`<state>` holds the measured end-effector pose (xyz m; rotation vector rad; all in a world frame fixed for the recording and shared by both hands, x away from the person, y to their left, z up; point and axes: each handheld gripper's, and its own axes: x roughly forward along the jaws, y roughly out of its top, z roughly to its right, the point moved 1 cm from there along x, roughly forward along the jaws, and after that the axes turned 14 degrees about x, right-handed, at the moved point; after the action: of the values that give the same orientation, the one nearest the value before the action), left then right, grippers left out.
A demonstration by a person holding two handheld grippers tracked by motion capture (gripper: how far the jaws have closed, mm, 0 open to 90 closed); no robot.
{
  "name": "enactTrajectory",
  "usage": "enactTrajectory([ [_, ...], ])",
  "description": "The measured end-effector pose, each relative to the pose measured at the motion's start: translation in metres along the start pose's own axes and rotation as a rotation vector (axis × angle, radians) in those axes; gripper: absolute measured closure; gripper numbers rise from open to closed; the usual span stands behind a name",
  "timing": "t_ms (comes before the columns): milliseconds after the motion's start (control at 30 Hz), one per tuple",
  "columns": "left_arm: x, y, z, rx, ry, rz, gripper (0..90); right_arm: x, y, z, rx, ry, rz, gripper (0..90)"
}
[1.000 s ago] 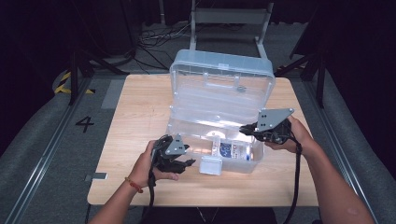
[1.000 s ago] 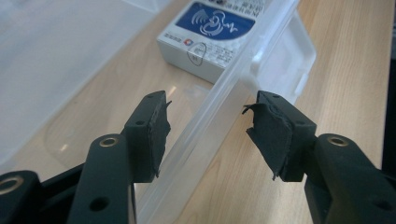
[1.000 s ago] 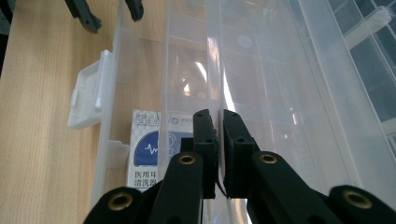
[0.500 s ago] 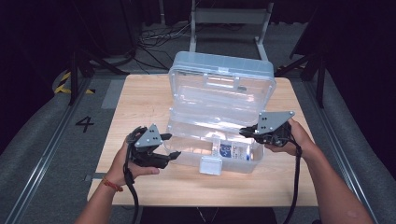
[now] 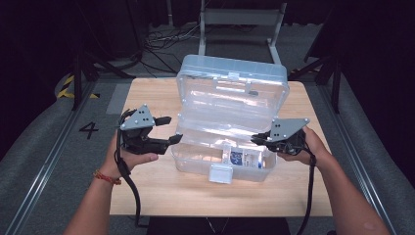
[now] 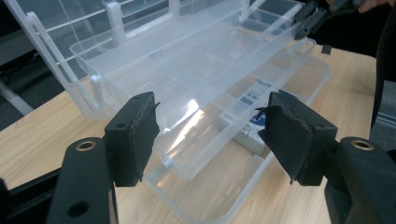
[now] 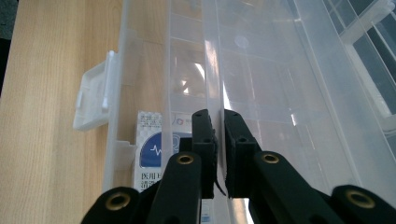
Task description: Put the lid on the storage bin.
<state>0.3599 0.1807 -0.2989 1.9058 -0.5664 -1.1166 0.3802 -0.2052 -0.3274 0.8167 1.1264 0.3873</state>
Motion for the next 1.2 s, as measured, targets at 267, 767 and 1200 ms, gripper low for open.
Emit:
enactTrajectory([
  [267,0.008,0.01,-0.021,-0.011,0.025,0.001,36.7,0.0,-0.002,-0.003,-0.005,-0.005,0.002,85.7],
  [767,0.045,0.032,-0.058,-0.026,0.128,-0.048,51.5,-0.001,-0.005,-0.006,0.005,-0.025,0.005,84.3],
  [1200,0.054,0.023,-0.07,-0.045,0.13,-0.034,76.1,-0.001,-0.011,-0.014,0.055,-0.041,0.011,81.5],
])
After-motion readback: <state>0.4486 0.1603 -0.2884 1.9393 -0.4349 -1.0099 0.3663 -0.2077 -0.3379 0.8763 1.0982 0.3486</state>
